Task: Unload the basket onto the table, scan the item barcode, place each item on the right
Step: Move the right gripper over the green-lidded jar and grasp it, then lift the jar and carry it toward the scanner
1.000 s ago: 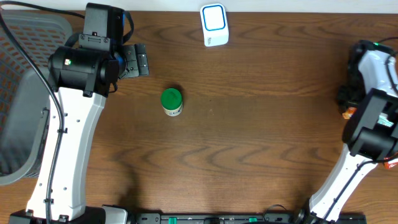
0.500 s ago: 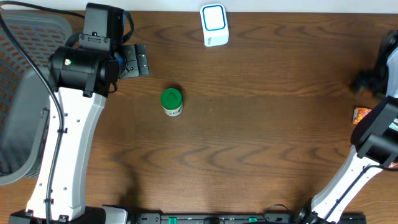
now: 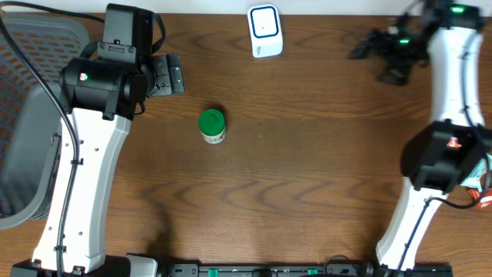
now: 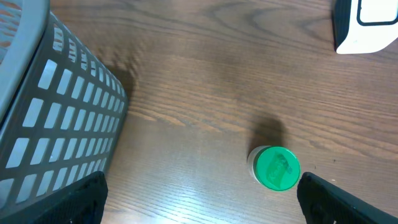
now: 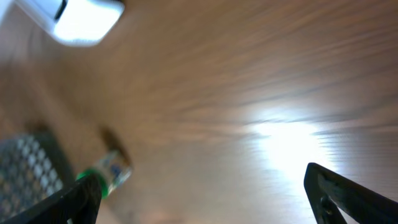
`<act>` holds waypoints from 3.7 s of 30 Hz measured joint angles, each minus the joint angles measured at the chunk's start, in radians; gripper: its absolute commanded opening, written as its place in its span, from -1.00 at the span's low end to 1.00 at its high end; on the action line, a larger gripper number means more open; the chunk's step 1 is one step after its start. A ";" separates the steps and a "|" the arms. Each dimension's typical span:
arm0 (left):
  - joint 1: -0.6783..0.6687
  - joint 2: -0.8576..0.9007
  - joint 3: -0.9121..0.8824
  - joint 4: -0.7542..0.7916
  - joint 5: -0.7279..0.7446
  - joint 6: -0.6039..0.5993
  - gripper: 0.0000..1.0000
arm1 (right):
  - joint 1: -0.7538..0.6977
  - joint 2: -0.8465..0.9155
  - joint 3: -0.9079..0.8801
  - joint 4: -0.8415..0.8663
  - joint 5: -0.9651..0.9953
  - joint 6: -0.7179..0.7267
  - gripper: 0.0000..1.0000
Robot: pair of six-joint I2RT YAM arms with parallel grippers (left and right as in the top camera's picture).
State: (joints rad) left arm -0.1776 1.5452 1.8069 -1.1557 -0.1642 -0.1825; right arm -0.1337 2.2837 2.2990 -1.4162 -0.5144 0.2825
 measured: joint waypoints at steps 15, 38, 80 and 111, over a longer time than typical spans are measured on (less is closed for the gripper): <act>0.000 0.000 0.000 0.014 -0.002 0.000 0.96 | 0.542 0.000 -0.023 0.188 0.132 0.211 0.98; 0.000 -0.605 0.001 -0.105 -0.082 -0.011 0.96 | 0.796 0.069 -0.023 0.306 0.343 0.428 0.97; 0.000 -0.608 -0.015 -0.255 -0.082 -0.083 0.96 | 0.880 0.224 -0.026 0.290 0.364 0.553 0.97; 0.000 -0.608 -0.016 -0.255 -0.082 -0.109 0.96 | 0.663 0.253 0.017 -0.052 0.382 0.440 0.00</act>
State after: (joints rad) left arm -0.1776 0.9367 1.7908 -1.4105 -0.2466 -0.2916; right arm 0.5297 2.5362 2.3157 -1.4681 -0.1322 0.7223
